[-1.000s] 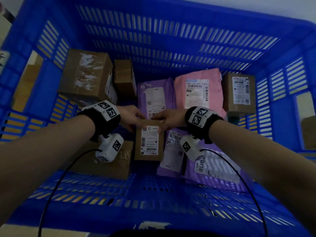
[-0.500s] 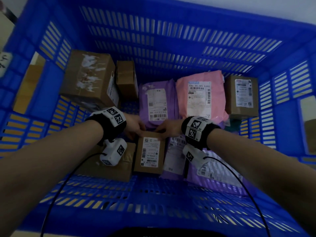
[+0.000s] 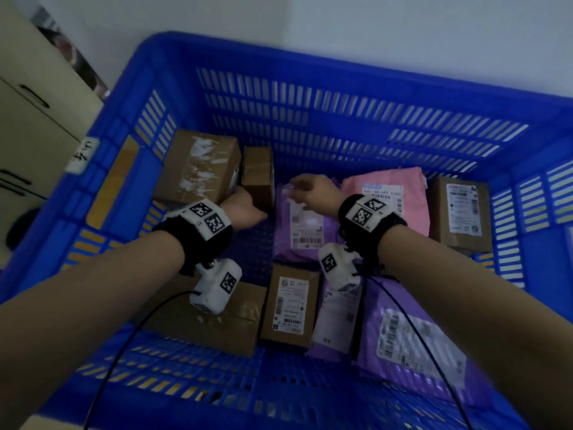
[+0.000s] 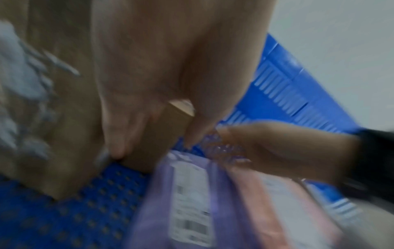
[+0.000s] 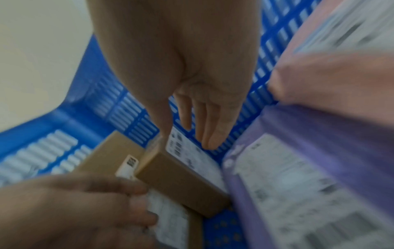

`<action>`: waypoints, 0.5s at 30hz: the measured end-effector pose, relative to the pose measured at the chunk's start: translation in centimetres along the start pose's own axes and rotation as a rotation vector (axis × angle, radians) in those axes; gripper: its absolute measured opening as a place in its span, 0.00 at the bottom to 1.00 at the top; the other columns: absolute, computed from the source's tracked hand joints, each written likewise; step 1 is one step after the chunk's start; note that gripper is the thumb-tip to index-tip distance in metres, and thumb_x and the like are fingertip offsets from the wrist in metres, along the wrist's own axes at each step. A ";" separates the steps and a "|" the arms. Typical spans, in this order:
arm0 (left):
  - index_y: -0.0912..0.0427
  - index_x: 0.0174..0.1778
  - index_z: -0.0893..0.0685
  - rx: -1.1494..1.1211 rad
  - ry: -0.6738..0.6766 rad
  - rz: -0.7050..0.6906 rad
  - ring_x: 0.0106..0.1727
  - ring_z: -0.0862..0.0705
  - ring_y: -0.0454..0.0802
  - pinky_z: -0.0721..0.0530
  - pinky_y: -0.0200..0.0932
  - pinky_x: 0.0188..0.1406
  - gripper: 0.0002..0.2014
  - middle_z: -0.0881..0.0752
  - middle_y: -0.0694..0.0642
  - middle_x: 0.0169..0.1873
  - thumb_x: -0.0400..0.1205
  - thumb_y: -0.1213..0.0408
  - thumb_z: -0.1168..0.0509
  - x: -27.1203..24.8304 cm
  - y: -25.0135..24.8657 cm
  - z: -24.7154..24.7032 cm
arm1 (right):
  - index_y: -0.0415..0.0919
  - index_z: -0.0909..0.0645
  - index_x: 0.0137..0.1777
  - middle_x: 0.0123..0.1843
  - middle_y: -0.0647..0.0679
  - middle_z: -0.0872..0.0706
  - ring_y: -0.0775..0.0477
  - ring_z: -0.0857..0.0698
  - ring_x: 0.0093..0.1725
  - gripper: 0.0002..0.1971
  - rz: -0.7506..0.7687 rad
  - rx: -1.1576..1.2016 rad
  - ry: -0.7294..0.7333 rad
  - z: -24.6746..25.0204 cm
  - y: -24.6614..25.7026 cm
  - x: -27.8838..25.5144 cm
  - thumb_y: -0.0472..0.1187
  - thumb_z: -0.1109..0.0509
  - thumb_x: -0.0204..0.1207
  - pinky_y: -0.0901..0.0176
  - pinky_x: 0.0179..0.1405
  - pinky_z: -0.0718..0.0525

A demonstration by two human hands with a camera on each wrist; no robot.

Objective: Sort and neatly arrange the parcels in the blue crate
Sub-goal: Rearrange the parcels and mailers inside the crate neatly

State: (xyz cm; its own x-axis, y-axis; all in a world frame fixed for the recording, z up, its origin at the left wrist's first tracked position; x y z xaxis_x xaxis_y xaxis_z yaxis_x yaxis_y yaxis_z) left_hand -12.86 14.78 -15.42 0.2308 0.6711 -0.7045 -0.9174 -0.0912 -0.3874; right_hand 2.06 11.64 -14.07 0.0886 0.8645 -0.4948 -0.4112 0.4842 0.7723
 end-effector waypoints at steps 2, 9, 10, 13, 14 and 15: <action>0.68 0.82 0.59 -0.078 -0.039 0.037 0.70 0.25 0.62 0.21 0.49 0.63 0.44 0.30 0.67 0.74 0.82 0.58 0.36 0.0 0.1 0.2 | 0.32 0.33 0.77 0.69 0.36 0.21 0.39 0.19 0.65 0.27 -0.028 0.127 -0.073 0.5 0.8 1.5 0.41 0.33 0.80 0.52 0.62 0.18; 0.63 0.81 0.51 -0.304 -0.135 0.002 0.66 0.21 0.63 0.20 0.54 0.65 0.35 0.24 0.67 0.68 0.82 0.65 0.40 0.2 -0.6 1.1 | 0.37 0.42 0.82 0.79 0.38 0.31 0.38 0.26 0.74 0.39 -0.158 0.273 -0.064 -2.0 0.9 4.3 0.44 0.26 0.75 0.45 0.68 0.20; 0.63 0.79 0.45 -0.321 -0.153 -0.011 0.66 0.21 0.63 0.21 0.54 0.66 0.31 0.23 0.67 0.68 0.82 0.66 0.40 0.4 -0.7 1.3 | 0.38 0.42 0.82 0.78 0.38 0.30 0.38 0.23 0.71 0.39 -0.172 0.316 -0.048 -2.4 0.9 4.4 0.42 0.27 0.76 0.48 0.63 0.17; 0.61 0.76 0.37 -0.409 -0.159 -0.022 0.64 0.20 0.63 0.22 0.55 0.67 0.25 0.21 0.65 0.66 0.82 0.67 0.41 0.9 -0.6 1.6 | 0.37 0.38 0.81 0.73 0.36 0.24 0.37 0.18 0.66 0.32 -0.177 0.460 -0.012 -3.0 1.0 4.3 0.36 0.31 0.78 0.47 0.60 0.16; 0.60 0.75 0.36 -0.436 -0.151 -0.025 0.64 0.20 0.64 0.22 0.56 0.67 0.24 0.21 0.65 0.65 0.82 0.68 0.42 1.1 -0.6 1.6 | 0.36 0.36 0.80 0.72 0.36 0.23 0.36 0.18 0.66 0.30 -0.175 0.493 -0.014 -2.9 1.1 4.0 0.34 0.32 0.79 0.45 0.64 0.17; 0.59 0.75 0.36 -0.454 -0.139 -0.021 0.64 0.21 0.65 0.22 0.57 0.67 0.25 0.21 0.66 0.65 0.81 0.68 0.42 1.1 -0.6 1.5 | 0.36 0.34 0.78 0.71 0.36 0.22 0.36 0.19 0.66 0.28 -0.171 0.521 -0.020 -2.8 1.1 3.7 0.33 0.32 0.79 0.43 0.66 0.18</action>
State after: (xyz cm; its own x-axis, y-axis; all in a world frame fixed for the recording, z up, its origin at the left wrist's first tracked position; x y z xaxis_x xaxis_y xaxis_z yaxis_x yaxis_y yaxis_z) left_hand -12.56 16.69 -15.13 0.1738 0.7653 -0.6198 -0.6714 -0.3684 -0.6431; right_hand -0.57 14.97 -16.12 0.1341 0.7673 -0.6272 0.1140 0.6167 0.7789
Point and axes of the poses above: each hand's wrist, its own x-axis towards the middle knuckle, its own z-axis out of the back of the hand, y = z × x, the point moved 10 cm from there along x, towards the middle knuckle
